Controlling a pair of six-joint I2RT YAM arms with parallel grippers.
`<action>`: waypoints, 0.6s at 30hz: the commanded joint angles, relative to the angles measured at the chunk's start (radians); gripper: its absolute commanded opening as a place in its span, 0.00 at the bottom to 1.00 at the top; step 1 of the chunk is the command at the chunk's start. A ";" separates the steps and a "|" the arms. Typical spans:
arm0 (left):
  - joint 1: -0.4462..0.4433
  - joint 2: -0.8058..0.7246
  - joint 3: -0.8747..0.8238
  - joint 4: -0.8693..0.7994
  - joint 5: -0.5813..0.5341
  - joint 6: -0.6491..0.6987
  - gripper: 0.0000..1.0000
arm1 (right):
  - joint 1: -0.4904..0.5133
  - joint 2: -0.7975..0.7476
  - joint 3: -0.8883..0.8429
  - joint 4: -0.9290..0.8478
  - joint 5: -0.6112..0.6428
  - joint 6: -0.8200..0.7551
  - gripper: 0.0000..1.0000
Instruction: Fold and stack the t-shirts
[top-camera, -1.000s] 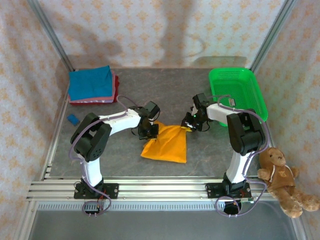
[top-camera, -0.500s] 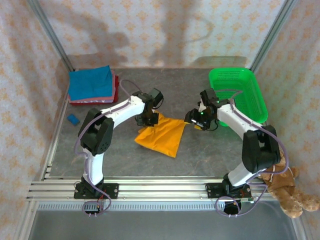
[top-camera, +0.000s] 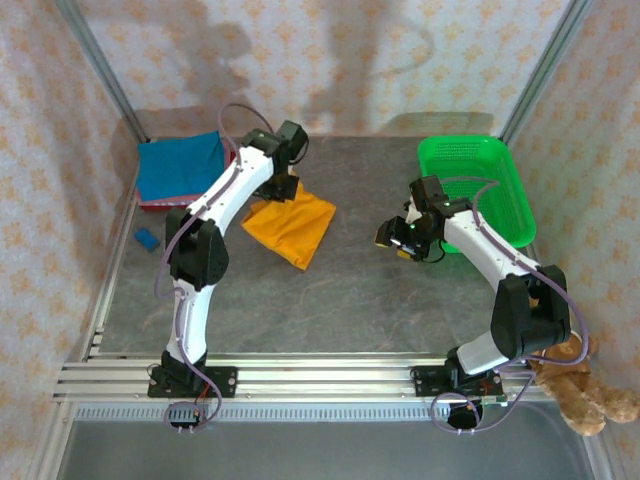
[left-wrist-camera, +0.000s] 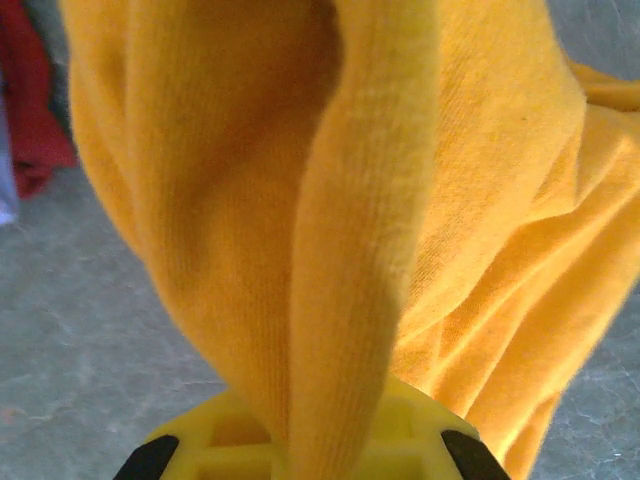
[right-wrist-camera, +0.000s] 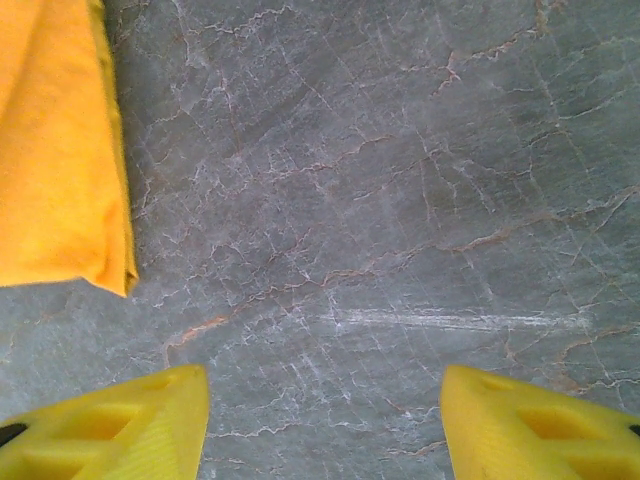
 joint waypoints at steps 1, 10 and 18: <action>0.041 0.037 0.168 -0.135 -0.040 0.085 0.00 | -0.002 -0.038 0.007 0.005 0.003 -0.005 0.64; 0.177 0.096 0.445 -0.189 0.034 0.139 0.00 | 0.000 -0.045 -0.007 0.066 -0.014 0.006 0.74; 0.317 0.025 0.474 -0.064 0.182 0.078 0.00 | -0.001 -0.050 0.066 0.007 0.011 -0.052 0.82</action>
